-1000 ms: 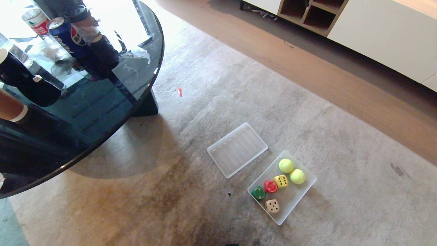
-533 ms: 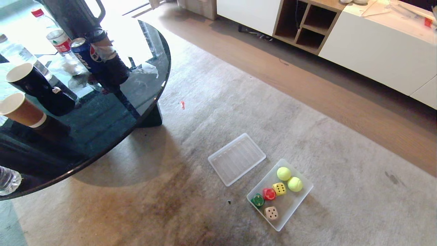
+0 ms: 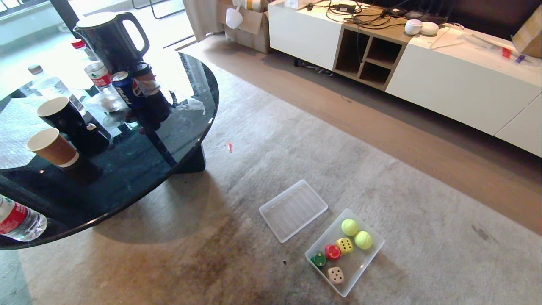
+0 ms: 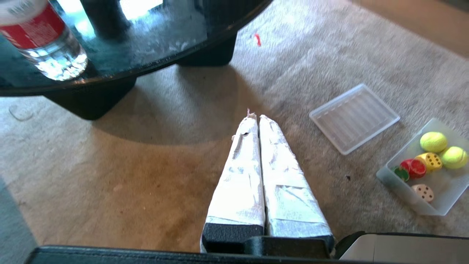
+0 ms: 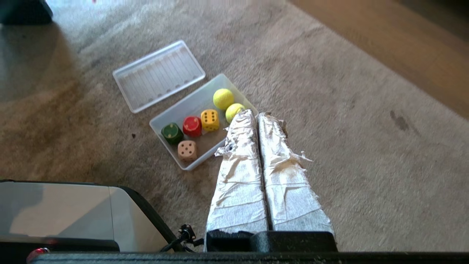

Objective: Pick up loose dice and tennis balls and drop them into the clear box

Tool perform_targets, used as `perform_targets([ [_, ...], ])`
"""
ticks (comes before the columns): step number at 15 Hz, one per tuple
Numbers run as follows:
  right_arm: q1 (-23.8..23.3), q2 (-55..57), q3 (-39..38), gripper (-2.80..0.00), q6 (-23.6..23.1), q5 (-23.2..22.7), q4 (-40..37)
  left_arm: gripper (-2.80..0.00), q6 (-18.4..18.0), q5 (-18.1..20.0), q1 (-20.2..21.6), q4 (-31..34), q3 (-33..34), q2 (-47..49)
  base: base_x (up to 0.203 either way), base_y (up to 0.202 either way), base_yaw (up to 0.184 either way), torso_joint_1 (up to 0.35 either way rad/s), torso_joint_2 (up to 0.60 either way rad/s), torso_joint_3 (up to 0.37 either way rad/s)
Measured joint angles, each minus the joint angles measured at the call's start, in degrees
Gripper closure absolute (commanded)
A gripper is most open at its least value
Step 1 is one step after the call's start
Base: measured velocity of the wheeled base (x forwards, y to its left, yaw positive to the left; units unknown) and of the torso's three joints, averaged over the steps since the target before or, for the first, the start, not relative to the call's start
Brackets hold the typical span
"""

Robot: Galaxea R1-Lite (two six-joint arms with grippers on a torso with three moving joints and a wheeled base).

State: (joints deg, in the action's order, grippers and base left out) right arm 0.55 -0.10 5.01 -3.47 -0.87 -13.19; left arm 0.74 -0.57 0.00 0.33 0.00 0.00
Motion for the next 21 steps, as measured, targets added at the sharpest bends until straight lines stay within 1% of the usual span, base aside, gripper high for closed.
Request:
perform_targets([
  [11,0.0,0.0,0.0,0.00,0.1,0.1,0.2,0.00,0.0,0.0,0.0,0.1,0.0,0.0,0.000,0.000,0.000,0.002,0.00,0.202],
  [15,0.0,0.0,-0.1,0.00,0.5,0.1,0.3,0.00,0.0,0.0,0.0,0.1,0.0,0.0,0.000,0.000,0.000,0.005,0.00,0.204],
  [17,0.0,0.0,-0.2,0.00,1.5,0.6,0.3,0.00,0.0,0.0,0.0,0.1,0.0,0.0,0.000,0.000,0.000,0.005,0.01,0.200],
  [21,0.0,0.0,-0.2,0.00,1.3,0.5,0.5,0.00,0.0,0.0,0.0,0.1,0.0,0.0,0.000,0.000,0.000,0.003,0.00,0.070],
])
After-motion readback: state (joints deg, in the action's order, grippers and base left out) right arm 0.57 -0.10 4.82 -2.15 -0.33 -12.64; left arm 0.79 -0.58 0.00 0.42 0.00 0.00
